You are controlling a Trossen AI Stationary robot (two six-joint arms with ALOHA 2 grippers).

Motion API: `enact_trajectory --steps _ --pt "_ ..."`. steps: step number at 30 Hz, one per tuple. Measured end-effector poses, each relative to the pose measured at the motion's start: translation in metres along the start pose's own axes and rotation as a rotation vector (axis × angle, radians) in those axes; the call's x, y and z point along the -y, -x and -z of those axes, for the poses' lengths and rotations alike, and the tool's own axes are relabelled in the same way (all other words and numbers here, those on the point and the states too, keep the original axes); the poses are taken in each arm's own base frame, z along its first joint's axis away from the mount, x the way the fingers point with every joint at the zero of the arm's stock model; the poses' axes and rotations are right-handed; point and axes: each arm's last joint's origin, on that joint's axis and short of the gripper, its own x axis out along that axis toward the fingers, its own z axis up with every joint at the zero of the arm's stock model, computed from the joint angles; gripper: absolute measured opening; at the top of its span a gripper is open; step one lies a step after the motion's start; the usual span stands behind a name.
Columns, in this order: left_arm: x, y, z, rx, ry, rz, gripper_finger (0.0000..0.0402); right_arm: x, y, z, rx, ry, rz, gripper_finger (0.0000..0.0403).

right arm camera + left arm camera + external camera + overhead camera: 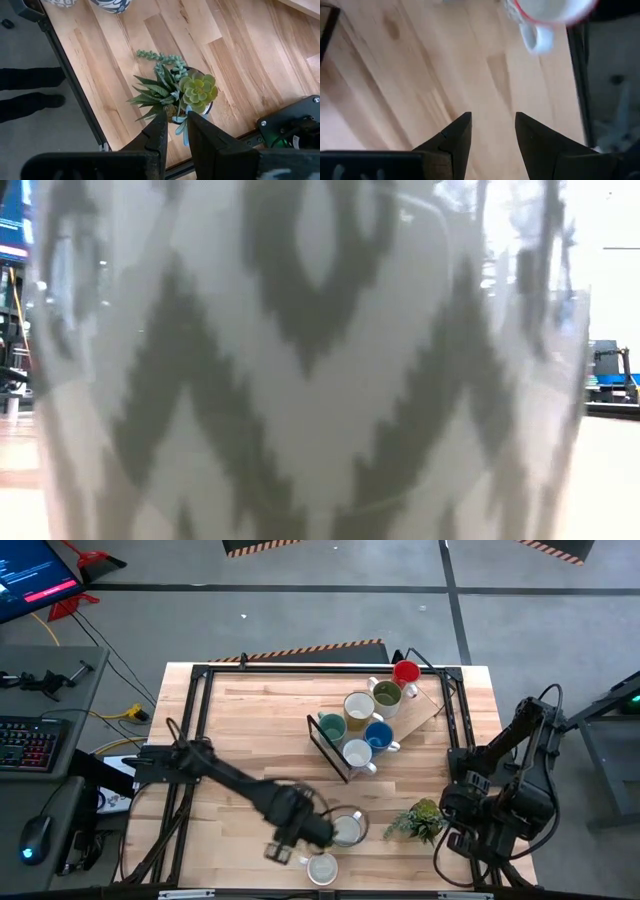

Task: Place coffee mugs
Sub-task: Put the blue patterned mug on the shelf

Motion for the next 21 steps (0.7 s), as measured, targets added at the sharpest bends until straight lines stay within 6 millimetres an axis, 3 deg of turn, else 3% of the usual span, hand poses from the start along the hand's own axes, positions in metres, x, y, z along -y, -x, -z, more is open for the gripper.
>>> enact_trajectory --steps 5,11,18,21 --pt "0.025 -0.013 0.031 -0.064 -0.107 -0.111 0.0142 -0.001 0.000 0.002 0.008 0.008 0.000 0.0053" --pt "0.018 -0.041 0.108 -0.198 0.030 -0.145 0.0142 -0.005 -0.003 0.001 0.052 0.012 0.008 0.0053" --pt "-0.006 -0.055 0.207 0.063 0.384 -0.038 0.0142 -0.012 -0.008 -0.009 0.238 -0.024 -0.001 0.0053" --pt "-0.014 -0.053 0.230 0.273 0.485 0.006 0.0142 -0.019 -0.012 -0.026 0.369 -0.038 -0.024 0.0053"
